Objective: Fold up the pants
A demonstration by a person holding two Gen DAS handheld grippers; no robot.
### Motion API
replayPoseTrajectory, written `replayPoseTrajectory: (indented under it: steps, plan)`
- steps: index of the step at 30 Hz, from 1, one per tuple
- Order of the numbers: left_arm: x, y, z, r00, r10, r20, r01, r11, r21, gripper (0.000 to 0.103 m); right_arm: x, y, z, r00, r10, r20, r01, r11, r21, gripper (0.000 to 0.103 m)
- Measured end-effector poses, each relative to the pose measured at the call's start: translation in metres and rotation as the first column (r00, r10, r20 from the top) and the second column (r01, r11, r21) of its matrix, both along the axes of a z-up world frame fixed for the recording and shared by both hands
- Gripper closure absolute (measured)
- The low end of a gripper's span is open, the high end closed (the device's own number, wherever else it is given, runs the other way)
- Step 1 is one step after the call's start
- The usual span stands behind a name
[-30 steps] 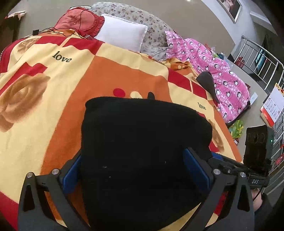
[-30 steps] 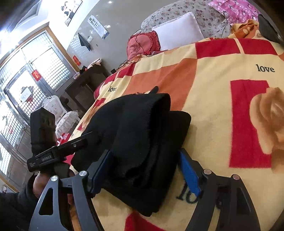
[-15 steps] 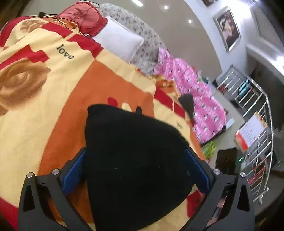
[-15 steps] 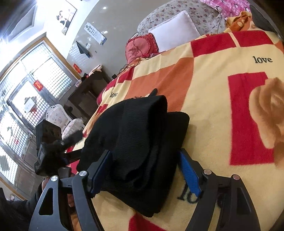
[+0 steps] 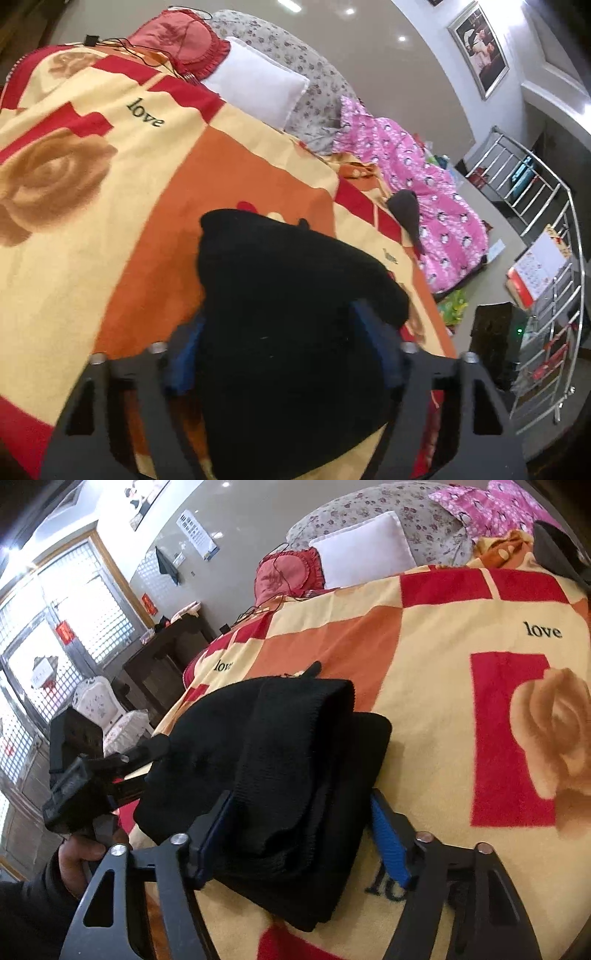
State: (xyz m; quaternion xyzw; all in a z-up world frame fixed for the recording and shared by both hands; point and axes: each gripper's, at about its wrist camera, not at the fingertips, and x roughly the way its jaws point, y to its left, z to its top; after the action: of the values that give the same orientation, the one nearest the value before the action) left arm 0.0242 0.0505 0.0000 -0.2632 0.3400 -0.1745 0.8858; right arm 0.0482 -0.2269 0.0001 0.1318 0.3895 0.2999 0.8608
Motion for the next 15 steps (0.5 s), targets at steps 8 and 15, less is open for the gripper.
replayPoseTrajectory:
  steps: [8,15]
  plan:
    - [-0.004,-0.003,0.011,0.998,0.022,0.052,-0.025,0.998,0.058,0.062,-0.01,-0.01,0.011,0.997,-0.024,0.071,0.02,0.999,0.045,0.07]
    - [0.026,-0.003,0.036,0.994,0.019,0.104,-0.027,0.997,0.078,0.063,0.013,-0.007,0.038,0.991,-0.034,0.13,0.032,0.999,0.021,0.073]
